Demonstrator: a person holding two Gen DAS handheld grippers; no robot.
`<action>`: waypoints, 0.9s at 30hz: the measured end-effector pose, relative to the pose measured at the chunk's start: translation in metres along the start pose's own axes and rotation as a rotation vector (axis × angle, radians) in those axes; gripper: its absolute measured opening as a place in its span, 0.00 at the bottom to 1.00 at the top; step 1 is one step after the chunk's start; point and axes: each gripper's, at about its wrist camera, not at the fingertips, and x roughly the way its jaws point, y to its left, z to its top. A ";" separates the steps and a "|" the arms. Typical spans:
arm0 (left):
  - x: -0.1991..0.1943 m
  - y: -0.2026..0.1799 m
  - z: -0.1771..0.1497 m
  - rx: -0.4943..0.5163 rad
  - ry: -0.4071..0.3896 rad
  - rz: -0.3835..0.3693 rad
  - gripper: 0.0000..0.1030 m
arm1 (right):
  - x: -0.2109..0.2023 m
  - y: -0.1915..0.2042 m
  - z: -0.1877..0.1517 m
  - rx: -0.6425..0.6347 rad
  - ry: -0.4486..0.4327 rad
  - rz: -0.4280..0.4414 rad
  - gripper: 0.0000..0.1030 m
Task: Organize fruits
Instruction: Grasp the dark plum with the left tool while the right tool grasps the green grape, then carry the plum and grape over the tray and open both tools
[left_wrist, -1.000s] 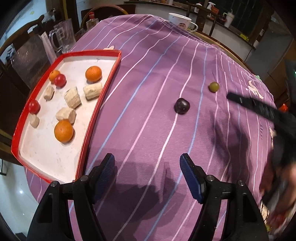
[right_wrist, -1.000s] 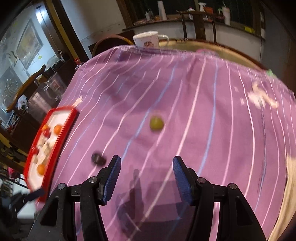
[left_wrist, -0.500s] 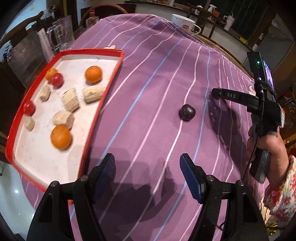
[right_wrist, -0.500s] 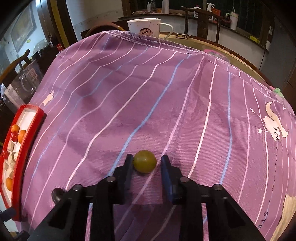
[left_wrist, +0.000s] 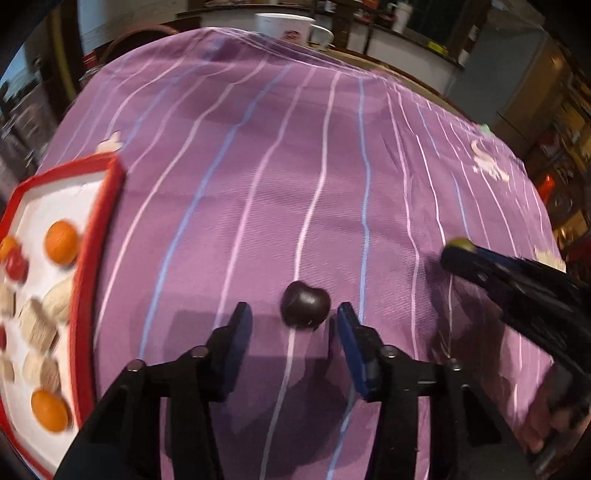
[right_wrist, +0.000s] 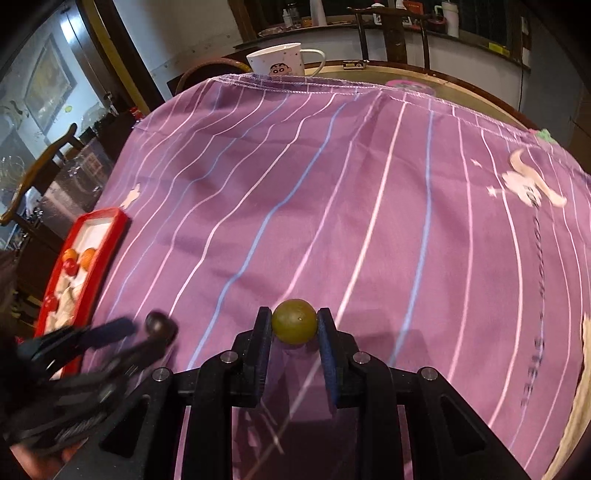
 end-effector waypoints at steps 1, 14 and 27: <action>0.001 -0.003 0.001 0.018 -0.008 0.005 0.35 | -0.004 -0.001 -0.004 0.002 -0.001 0.008 0.26; -0.046 0.014 -0.017 -0.040 -0.056 -0.039 0.23 | -0.031 0.016 -0.029 0.003 0.005 0.089 0.26; -0.134 0.167 -0.085 -0.285 -0.098 0.151 0.23 | -0.032 0.135 -0.037 -0.131 0.034 0.240 0.26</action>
